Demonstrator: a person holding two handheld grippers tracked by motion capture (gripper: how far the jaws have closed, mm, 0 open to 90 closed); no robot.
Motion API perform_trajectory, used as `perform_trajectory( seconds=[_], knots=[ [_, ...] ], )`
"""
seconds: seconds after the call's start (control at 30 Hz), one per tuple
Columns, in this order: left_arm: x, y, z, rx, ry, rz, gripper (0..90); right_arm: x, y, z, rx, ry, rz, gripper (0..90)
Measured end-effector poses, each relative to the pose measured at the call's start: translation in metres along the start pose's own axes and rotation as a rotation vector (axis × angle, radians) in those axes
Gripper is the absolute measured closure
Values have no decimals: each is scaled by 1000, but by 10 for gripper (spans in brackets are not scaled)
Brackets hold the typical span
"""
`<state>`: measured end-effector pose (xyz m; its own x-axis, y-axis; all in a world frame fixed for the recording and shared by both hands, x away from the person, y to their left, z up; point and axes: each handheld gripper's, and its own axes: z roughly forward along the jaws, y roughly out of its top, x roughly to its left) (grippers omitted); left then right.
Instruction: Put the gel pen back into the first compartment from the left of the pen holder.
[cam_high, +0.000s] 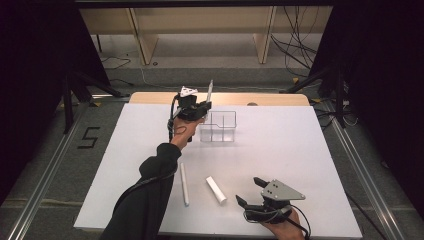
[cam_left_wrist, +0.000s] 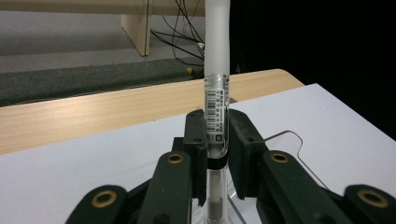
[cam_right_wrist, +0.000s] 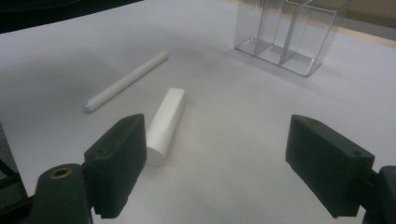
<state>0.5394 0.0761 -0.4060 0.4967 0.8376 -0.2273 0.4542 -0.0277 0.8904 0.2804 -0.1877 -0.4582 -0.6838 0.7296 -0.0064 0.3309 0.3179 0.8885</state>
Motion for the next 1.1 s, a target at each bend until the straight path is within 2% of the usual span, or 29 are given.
perform_trajectory(
  seconds=[0.97,1.03,1.1],
  knots=[
    [5,-15,1,33,20,4,775,2,-1,2,10,13,-9,217],
    [6,-15,1,23,11,-4,743,2,-1,3,13,15,-12,218],
    [6,-14,-1,28,6,-10,675,2,-1,3,13,15,-13,219]
  ],
)
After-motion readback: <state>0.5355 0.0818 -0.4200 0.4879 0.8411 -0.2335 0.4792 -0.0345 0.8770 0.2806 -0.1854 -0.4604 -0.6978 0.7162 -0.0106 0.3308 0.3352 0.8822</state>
